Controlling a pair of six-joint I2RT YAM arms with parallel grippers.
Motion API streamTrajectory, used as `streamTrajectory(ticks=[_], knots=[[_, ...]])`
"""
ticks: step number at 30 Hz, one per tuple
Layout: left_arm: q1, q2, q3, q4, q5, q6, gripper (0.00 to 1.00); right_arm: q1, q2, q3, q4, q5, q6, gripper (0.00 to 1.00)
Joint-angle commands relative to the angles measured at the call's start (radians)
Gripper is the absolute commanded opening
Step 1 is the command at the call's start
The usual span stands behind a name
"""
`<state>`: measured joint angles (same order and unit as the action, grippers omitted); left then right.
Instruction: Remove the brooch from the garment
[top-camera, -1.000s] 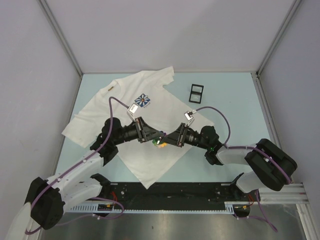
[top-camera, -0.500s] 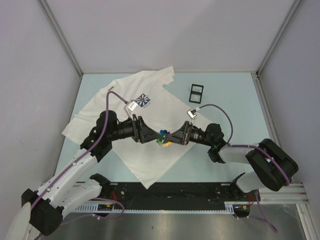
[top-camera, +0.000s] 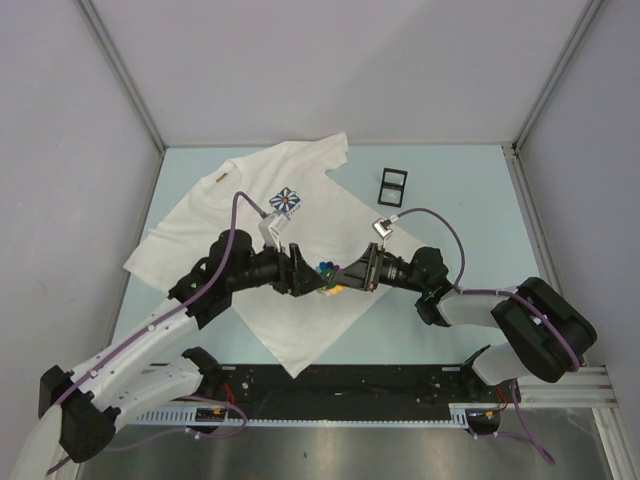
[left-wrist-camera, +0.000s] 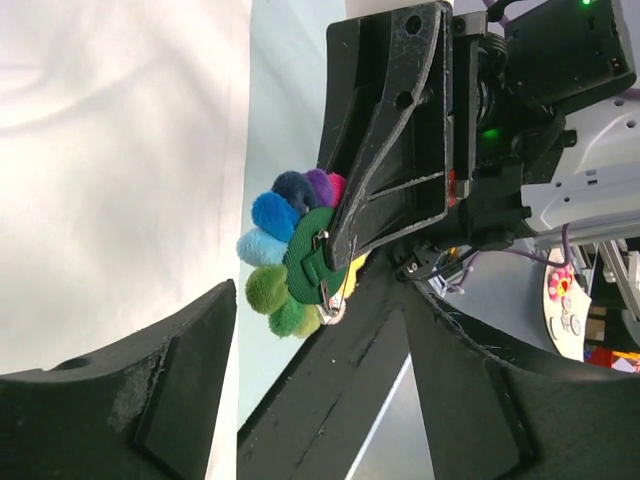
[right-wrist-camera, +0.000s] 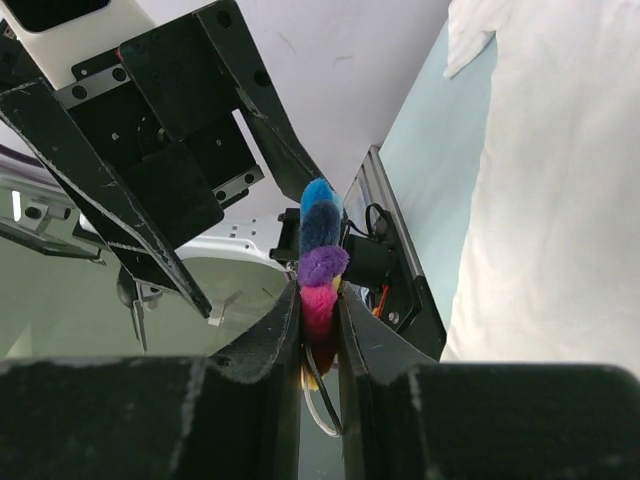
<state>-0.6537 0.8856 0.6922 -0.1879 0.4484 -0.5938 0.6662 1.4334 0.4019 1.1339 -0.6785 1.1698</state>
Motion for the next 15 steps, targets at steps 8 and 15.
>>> streamTrajectory(ticks=[8, 15], knots=[[-0.053, 0.045, 0.0, 0.11, -0.042, -0.027, 0.6, 0.016, -0.025, 0.017, 0.018, 0.023, -0.022, 0.0], [-0.08, 0.05, 0.001, 0.097, -0.071, -0.021, 0.55, 0.016, -0.045, 0.017, -0.022, 0.042, -0.035, 0.0]])
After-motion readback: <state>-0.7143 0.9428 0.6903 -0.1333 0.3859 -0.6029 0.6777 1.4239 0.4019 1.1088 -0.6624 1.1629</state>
